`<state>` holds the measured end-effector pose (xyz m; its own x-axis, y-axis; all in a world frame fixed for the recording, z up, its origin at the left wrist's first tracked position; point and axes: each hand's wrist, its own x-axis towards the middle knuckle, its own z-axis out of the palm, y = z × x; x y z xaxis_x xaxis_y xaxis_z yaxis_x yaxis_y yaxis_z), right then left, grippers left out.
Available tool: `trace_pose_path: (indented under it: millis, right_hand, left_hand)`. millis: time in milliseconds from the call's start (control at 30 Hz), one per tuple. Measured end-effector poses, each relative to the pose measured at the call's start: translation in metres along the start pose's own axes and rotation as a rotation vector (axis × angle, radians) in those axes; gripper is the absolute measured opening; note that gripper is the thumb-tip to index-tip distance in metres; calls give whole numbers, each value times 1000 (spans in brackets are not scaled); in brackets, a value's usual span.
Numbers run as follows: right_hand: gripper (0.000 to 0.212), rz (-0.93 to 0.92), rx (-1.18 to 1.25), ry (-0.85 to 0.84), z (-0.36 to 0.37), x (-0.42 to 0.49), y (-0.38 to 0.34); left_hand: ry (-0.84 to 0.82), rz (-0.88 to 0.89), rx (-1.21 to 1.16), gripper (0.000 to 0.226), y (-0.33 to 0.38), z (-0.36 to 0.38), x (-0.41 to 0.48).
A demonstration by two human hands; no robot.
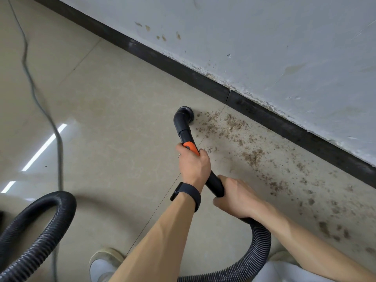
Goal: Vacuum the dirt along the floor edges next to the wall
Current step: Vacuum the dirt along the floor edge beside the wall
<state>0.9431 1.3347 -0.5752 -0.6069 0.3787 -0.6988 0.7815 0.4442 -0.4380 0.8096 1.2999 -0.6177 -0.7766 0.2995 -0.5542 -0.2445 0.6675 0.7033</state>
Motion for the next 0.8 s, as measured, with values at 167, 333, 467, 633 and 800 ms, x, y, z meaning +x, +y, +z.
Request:
trace_pose_path:
  millis: [167,333,467,633,800]
  right_hand:
    - [21,17,11,-1,4,-11,9]
    - [22,35,32,7,5,-14,14]
    - [22,43,42,21,0,-12,13]
    - [22,51,57,25,-3,-14,17]
    - [21,71,68,29,-1,-19,23]
  left_hand:
    - [-30,27,-9,44,-6,8,-11]
    - [-38,40,-1,45,-7,16,-15]
    - [-44,48,28,45,-2,20,-10]
    - [-44,81,65,44,-1,26,-8]
    - [-59,88,62,41,-2,35,-13]
